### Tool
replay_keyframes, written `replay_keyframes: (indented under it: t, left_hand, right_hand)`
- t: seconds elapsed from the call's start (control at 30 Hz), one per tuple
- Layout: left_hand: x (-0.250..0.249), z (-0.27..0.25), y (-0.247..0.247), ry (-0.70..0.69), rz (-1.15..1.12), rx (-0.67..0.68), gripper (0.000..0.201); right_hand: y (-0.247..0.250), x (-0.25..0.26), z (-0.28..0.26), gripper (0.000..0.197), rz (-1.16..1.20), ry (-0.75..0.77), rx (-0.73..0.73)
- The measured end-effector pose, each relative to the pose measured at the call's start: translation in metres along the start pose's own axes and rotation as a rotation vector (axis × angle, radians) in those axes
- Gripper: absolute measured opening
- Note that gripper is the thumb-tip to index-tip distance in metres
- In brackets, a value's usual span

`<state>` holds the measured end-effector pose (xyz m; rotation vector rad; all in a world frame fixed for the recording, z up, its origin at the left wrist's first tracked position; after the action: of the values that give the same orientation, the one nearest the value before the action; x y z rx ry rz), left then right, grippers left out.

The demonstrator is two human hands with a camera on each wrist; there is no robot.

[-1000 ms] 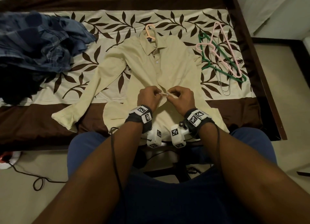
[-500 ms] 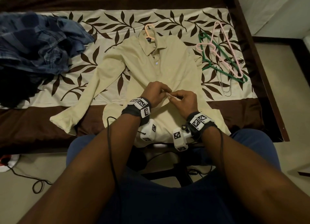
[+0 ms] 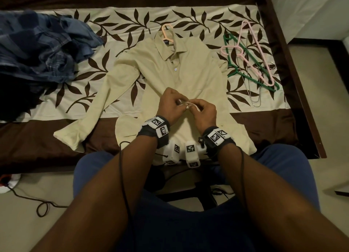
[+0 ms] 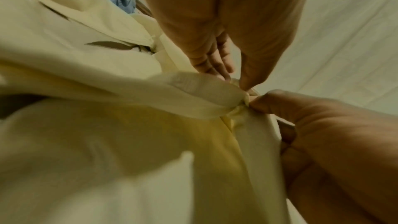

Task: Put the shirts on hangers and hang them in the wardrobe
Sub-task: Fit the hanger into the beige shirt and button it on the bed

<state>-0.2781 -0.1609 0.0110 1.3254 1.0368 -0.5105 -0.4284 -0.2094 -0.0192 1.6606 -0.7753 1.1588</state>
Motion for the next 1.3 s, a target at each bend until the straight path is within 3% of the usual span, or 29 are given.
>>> replay_keyframes:
  t: [0.1, 0.2, 0.27, 0.43, 0.6, 0.8, 0.9, 1.17, 1.3]
  left_hand:
    - [0.015, -0.005, 0.006, 0.173, -0.148, -0.105, 0.016]
    - [0.021, -0.005, -0.005, 0.259, -0.21, 0.007, 0.034]
    - [0.023, -0.006, -0.012, 0.289, -0.243, 0.065, 0.026]
    - [0.031, -0.007, -0.016, 0.369, -0.29, 0.068, 0.02]
    - [0.027, -0.01, -0.019, 0.411, -0.425, 0.078, 0.039]
    - [0.027, -0.018, -0.02, 0.456, -0.533, 0.103, 0.017]
    - [0.03, -0.019, -0.019, 0.485, -0.547, 0.107, 0.008]
    - [0.032, -0.019, -0.019, 0.481, -0.48, 0.053, 0.011]
    - [0.033, -0.015, -0.02, 0.442, -0.479, 0.078, 0.016]
  right_hand:
    - [0.002, 0.003, 0.001, 0.011, -0.018, 0.023, 0.024]
    - [0.003, 0.009, -0.001, 0.009, -0.074, 0.064, 0.05]
    - [0.003, 0.014, -0.002, 0.008, -0.115, 0.103, 0.063]
    - [0.003, 0.025, -0.003, 0.009, -0.22, 0.18, 0.082]
    - [0.003, 0.03, -0.003, 0.014, -0.298, 0.231, 0.057]
    - [-0.002, 0.035, -0.009, 0.016, -0.339, 0.296, 0.118]
    - [-0.003, 0.029, -0.011, 0.022, -0.281, 0.246, 0.161]
    - [0.002, 0.005, 0.004, 0.007, -0.047, -0.008, 0.154]
    - [-0.011, -0.014, 0.006, 0.008, 0.317, -0.242, 0.288]
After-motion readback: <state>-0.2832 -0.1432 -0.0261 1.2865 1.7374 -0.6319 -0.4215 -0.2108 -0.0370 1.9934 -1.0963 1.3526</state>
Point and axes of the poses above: each hand's wrist, its own z-axis towards the middle knuckle, its own y-axis out of the back of the hand, x = y × z, the point moved 10 cm from there along z, towards the middle knuckle, and after that the axes turned 7 degrees about x, right-handed, at the moved point
